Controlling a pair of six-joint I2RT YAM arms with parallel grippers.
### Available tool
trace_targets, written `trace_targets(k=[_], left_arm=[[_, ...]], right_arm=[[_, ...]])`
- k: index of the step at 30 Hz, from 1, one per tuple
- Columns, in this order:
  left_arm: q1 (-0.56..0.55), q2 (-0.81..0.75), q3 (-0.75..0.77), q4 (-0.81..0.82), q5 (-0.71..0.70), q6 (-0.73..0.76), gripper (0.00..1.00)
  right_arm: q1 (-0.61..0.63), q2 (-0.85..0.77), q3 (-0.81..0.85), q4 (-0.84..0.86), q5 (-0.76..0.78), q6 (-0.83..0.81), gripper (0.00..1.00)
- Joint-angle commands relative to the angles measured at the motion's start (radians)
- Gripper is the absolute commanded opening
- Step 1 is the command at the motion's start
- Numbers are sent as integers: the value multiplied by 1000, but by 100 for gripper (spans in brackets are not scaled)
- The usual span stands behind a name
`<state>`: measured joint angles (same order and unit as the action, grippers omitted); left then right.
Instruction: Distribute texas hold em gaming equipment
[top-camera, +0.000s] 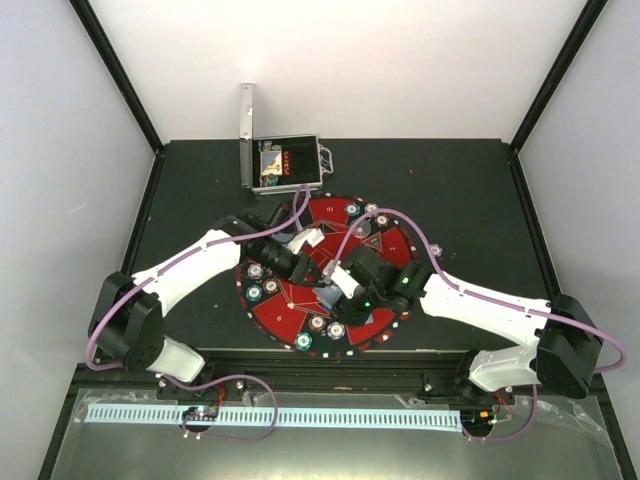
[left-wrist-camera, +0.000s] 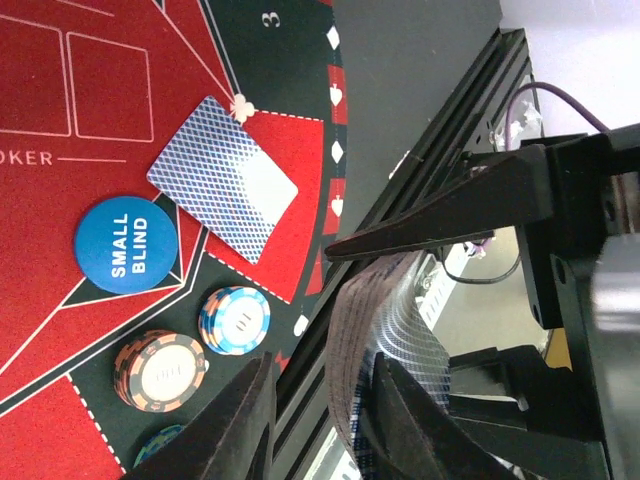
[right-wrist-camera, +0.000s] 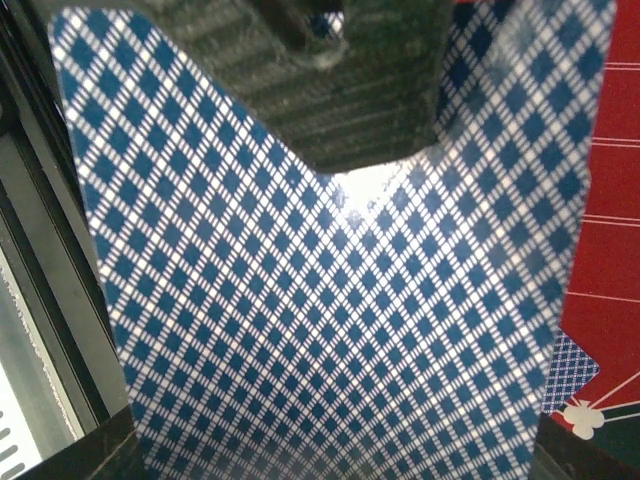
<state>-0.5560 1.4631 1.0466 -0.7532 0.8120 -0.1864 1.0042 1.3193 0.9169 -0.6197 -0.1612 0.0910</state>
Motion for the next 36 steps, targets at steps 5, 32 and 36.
trace_targets(k=[5, 32, 36], left_arm=[[5, -21, -1, -13, 15, -5, 13], [182, -248, -122, 80, -121, -88, 2], [228, -293, -164, 144, -136, -153, 2]], right_arm=[[5, -12, -10, 32, 13, 11, 60], [-58, -42, -49, 36, 103, 130, 59], [-94, -54, -46, 21, 131, 149, 59]])
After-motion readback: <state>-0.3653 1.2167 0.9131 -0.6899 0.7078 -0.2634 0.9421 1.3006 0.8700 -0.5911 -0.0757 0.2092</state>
